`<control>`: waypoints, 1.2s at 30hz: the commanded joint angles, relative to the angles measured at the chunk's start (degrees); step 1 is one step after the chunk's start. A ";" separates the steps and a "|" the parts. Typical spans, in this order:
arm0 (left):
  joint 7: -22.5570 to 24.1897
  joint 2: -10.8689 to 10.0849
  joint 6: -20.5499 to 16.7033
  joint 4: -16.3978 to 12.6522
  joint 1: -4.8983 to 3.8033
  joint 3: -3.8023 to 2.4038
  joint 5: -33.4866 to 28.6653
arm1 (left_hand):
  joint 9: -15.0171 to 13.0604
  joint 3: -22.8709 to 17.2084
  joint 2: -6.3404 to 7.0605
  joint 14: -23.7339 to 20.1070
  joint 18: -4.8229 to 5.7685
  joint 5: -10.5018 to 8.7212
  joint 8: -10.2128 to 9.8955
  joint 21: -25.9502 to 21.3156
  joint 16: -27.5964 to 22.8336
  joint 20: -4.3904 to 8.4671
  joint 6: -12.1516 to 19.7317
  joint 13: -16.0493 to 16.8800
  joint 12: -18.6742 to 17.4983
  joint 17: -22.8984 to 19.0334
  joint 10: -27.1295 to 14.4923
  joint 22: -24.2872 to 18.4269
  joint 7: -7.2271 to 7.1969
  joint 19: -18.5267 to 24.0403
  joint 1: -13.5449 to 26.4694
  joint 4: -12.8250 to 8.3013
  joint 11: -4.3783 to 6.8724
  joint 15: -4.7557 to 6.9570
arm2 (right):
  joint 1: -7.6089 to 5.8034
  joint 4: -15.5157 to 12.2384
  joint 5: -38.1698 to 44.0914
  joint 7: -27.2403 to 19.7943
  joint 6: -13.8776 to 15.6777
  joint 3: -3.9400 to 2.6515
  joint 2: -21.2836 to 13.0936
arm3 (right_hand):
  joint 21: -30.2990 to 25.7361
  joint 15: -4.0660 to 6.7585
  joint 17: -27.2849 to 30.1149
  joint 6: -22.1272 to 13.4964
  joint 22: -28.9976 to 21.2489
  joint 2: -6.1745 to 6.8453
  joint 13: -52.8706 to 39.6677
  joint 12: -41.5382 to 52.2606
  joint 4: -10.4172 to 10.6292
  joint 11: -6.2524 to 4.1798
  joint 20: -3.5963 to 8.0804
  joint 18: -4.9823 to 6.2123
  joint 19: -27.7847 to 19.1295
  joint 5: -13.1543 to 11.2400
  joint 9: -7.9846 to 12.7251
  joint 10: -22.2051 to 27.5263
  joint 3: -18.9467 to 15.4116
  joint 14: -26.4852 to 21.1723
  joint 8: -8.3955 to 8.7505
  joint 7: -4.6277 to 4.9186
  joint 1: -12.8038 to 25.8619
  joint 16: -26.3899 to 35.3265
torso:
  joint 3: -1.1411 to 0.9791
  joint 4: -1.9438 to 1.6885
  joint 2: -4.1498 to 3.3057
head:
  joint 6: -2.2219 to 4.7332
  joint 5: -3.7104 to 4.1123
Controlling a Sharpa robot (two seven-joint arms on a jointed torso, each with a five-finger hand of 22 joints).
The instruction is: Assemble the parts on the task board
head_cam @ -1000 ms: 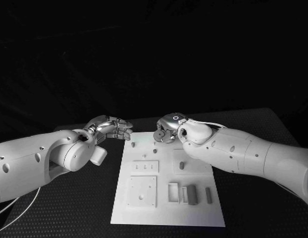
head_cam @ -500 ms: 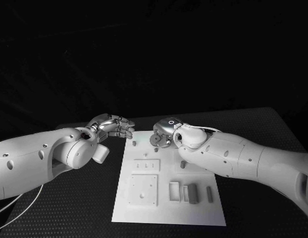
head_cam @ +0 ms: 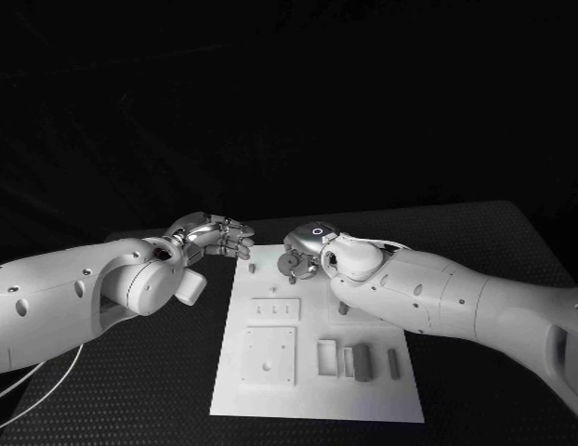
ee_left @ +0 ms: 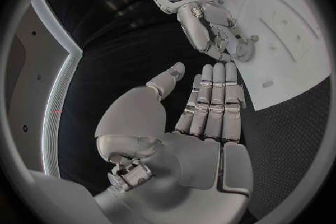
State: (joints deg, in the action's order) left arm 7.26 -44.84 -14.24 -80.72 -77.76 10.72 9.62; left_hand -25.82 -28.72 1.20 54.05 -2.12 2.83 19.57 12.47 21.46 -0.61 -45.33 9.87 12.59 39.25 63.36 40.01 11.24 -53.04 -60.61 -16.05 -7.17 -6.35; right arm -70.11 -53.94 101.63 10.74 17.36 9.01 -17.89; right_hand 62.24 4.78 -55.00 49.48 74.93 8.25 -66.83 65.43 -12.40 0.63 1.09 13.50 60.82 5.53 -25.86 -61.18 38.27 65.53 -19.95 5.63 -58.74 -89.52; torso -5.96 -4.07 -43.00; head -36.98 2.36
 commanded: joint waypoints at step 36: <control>0.44 0.33 0.15 0.05 -0.10 -0.05 0.13 | 0.12 0.17 0.01 0.56 -0.71 0.19 -0.34 -0.38 -0.41 -0.07 -0.42 0.14 -0.37 0.25 0.44 0.14 0.07 -0.39 0.12 -0.23 0.05 -0.06 | 0.06 1.74 -0.97 -1.03 -1.82 0.92 1.56 | -0.69 -1.86 2.81 -3.27 0.69 3.21 1.28 0.13 1.55 2.47 -0.15 1.50 -0.80 -0.13 2.07 2.85 0.16 -3.35 4.84 3.89 -0.25 0.58 | -0.01 -1.49 0.03 | -0.16 -0.15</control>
State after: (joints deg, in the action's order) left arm 7.25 -44.56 -14.25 -80.62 -77.79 10.72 9.63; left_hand -25.78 -28.72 1.21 54.20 -2.12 2.83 19.57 12.47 21.24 -0.61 -45.33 9.96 12.59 39.43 63.36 40.09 11.24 -53.04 -60.61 -16.05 -7.17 -6.50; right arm -70.06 -52.32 100.97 10.41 15.91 9.90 -16.32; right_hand 61.75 3.36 -52.25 46.37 74.93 10.90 -65.59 65.43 -11.22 1.50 0.92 13.50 60.38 5.54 -23.92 -59.81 38.44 62.03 -15.31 8.74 -59.17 -89.30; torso -5.98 -4.05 -42.98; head -37.14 2.21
